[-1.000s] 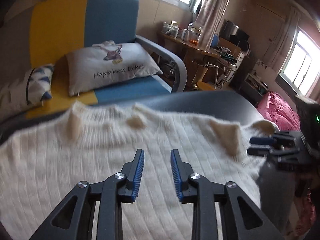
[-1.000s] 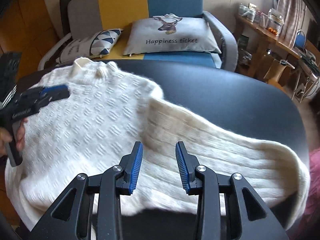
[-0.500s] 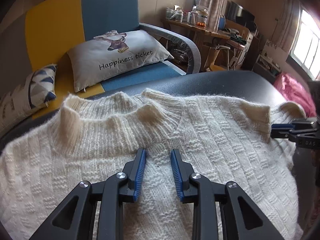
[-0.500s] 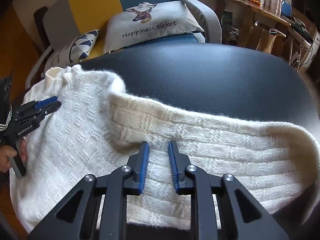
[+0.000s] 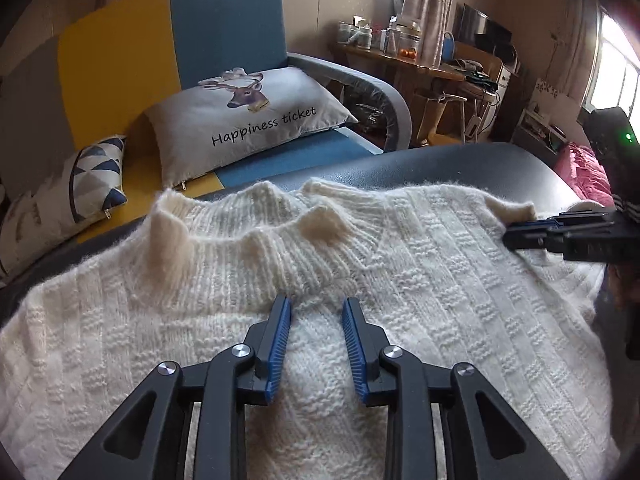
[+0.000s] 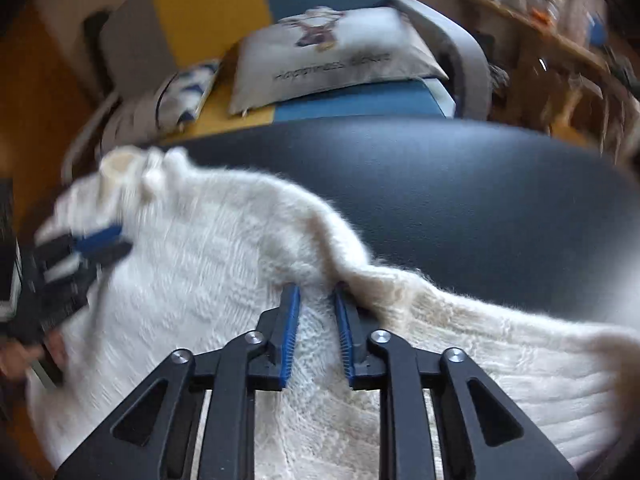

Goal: Fold clothes
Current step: 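Grasp the sleeve cuff again with the right gripper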

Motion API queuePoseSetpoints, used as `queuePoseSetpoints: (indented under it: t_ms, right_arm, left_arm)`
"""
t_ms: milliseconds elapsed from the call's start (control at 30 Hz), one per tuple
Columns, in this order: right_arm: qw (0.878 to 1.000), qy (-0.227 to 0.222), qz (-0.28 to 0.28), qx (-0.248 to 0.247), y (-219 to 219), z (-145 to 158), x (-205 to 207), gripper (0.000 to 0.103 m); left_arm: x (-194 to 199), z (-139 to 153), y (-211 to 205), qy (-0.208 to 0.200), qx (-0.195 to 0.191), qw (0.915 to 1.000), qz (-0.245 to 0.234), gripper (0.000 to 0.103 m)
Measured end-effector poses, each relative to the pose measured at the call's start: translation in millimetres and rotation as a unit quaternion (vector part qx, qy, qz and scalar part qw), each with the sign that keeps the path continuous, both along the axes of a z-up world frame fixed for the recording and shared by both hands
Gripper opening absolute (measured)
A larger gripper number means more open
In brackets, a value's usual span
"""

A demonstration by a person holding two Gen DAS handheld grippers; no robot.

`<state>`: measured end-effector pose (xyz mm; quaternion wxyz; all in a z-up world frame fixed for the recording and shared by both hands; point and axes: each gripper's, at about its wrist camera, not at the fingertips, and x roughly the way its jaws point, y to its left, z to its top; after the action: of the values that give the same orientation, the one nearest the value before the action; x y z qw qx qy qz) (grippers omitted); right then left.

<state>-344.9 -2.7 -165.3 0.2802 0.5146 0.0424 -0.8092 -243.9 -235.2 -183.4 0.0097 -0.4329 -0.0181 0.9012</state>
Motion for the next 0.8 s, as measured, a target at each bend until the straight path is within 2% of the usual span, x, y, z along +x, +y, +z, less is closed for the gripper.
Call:
queuePoseSetpoints:
  t_ms: [133,233,267,333,400,467,533,600,633,700,733,800]
  right_arm:
    - [1.000,-0.006,-0.019,0.000,-4.1,8.4,0.7,0.017]
    - [1.000,0.014,0.011,0.001,-5.2,29.7,15.3,0.020]
    - [0.999,0.021,0.021,0.014,-5.6,30.9,19.6,0.020]
    - [0.998,0.024,0.030,0.056,-4.6,17.5,22.6,0.020]
    - [0.999,0.014,0.019,0.049,2.2,4.9,18.7,0.020]
    - [0.999,0.014,0.008,0.036,10.5,10.9,21.1,0.020]
    - [0.999,0.034,0.010,0.028,23.8,23.3,31.8,0.020]
    - [0.997,0.068,0.011,0.034,55.3,39.2,50.2,0.021]
    - [0.995,0.086,0.005,0.040,77.2,44.8,59.1,0.023]
    - [0.985,0.149,-0.023,0.082,127.8,58.7,82.4,0.041]
    - [0.977,0.181,-0.039,0.111,149.4,64.2,94.6,0.046]
    - [0.956,0.224,-0.072,0.174,188.4,63.3,115.8,0.067]
  left_arm:
    - [0.9,-0.5,7.3,-0.001,-0.030,0.9996,-0.002,0.028]
    - [1.7,-1.1,4.8,0.000,-0.021,0.9998,-0.002,0.028]
    - [2.2,-1.1,4.8,0.000,-0.020,0.9998,-0.001,0.028]
    - [2.8,-1.1,6.2,0.000,-0.023,0.9997,-0.001,0.028]
    - [2.9,-1.1,9.3,0.000,-0.035,0.9994,-0.001,0.028]
    - [2.9,-0.5,10.1,0.000,-0.036,0.9994,-0.001,0.028]
    - [3.2,-0.3,10.1,0.000,-0.036,0.9994,-0.001,0.028]
    - [3.8,-0.5,11.0,0.000,-0.037,0.9993,-0.001,0.028]
    - [4.0,-0.7,11.6,0.000,-0.038,0.9993,-0.001,0.028]
    - [4.4,-1.0,12.8,0.001,-0.040,0.9992,-0.001,0.028]
    - [4.6,-1.2,13.3,0.001,-0.041,0.9991,-0.001,0.028]
    - [5.0,-1.6,14.5,0.001,-0.043,0.9991,-0.001,0.028]
